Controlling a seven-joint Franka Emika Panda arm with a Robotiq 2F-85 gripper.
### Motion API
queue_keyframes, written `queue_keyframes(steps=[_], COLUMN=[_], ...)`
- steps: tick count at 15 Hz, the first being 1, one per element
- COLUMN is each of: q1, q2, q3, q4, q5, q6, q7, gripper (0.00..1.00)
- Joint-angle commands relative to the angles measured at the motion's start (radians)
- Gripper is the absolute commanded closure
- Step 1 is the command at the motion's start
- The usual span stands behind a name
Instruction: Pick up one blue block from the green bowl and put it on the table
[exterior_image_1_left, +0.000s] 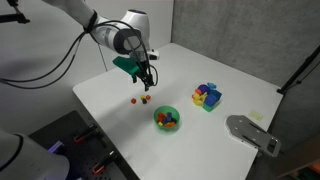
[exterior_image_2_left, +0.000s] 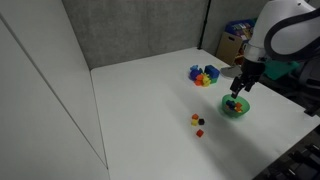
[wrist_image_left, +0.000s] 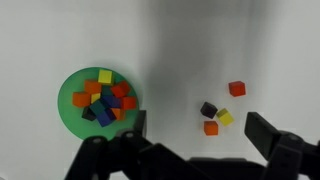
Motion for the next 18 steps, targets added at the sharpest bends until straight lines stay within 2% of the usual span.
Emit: queue_keyframes(steps=[1, 9, 18], q1=[-0.024, -0.059, -0.088], q2=[0.136, 0.354, 0.518], q3=[-0.024, -0.098, -0.147], q4=[0.120, 0.293, 0.390], q5=[-0.009, -0.078, -0.122], q6=[-0.007, 0.011, 0.110], q7=[-0.052, -0.067, -0.065], gripper=[0.00, 0.00, 0.00])
